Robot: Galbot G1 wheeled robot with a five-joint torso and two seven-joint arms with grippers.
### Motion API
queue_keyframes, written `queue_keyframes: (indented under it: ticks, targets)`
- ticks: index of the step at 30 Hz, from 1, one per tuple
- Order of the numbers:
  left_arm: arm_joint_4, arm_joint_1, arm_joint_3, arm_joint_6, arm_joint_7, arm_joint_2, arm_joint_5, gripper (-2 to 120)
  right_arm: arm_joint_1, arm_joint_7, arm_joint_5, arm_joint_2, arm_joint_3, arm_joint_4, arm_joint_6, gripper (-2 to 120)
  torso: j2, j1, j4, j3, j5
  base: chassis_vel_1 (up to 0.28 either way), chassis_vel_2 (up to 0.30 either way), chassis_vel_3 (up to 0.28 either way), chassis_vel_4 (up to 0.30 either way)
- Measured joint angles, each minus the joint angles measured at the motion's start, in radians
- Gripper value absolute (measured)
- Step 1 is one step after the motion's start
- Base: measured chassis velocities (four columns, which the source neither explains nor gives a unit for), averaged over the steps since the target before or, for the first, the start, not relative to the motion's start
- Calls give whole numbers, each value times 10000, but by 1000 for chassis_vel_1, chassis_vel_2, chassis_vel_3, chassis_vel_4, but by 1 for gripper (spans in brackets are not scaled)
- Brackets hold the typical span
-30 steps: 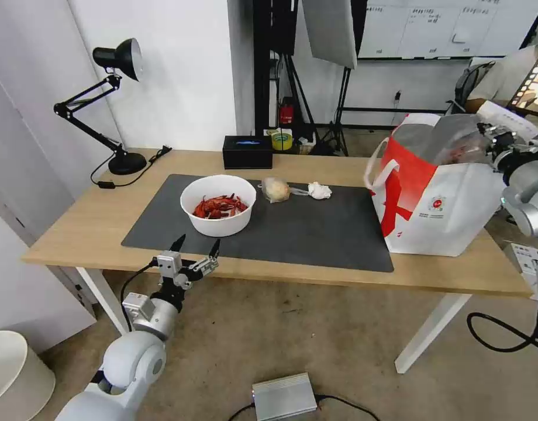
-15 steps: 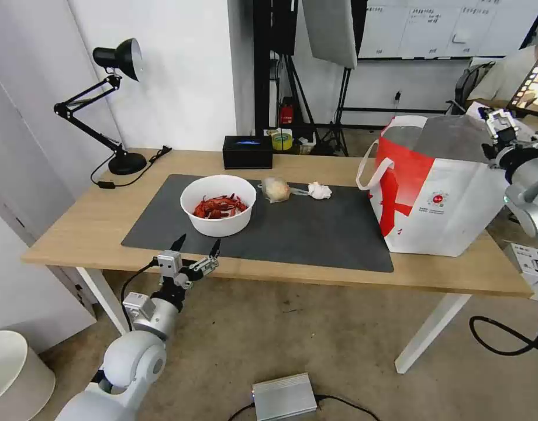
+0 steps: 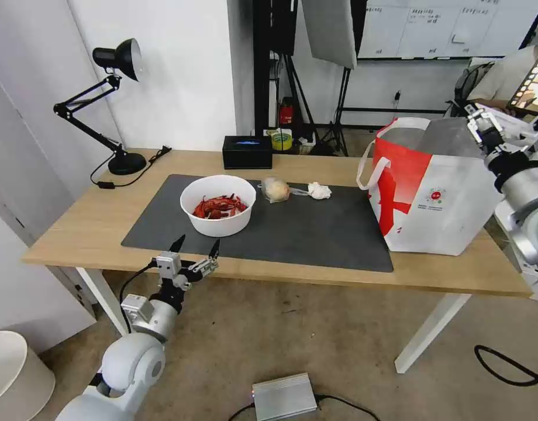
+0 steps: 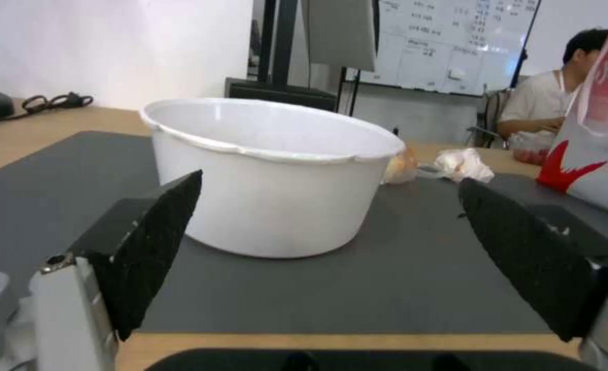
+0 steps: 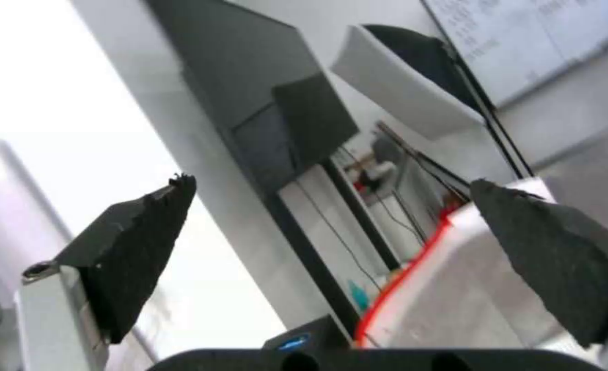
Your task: Pick up the trash from the table and place it into the takeout bag.
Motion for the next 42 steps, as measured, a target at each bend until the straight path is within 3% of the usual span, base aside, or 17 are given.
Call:
queue_keyframes:
  ticks: [9, 11, 18, 33, 42]
  targets:
    - [-73, 194, -142, -30, 35, -131, 120, 100, -914, -1515, -1443, -177, -54, 680, 477, 98, 0, 0, -1, 0, 0, 0, 0, 0, 0]
    - [-163, 311, -150, -34, 38, -229, 229, 100, -1613, -2029, -2201, -40, -116, 1112, 683, 98, 0, 0, -1, 0, 1, 0, 0, 0, 0]
    - [-384, 633, -316, -56, 82, -341, 364, 100, -3059, -2318, -3851, 640, -147, 1779, 1155, 100, 1, 0, -2, 0, 0, 0, 0, 0, 0]
    - [-668, 1297, -752, -269, 274, -717, 669, 100, -5504, -1652, -8292, 2414, -221, 2463, 3058, 100, 0, -1, -3, 0, 1, 0, 0, 0, 0]
    - [-766, 1517, -910, -347, 301, -945, 854, 100, -6217, -1334, -9406, 3142, -366, 2157, 3888, 100, 0, -1, -2, 0, 1, 0, 0, 0, 0]
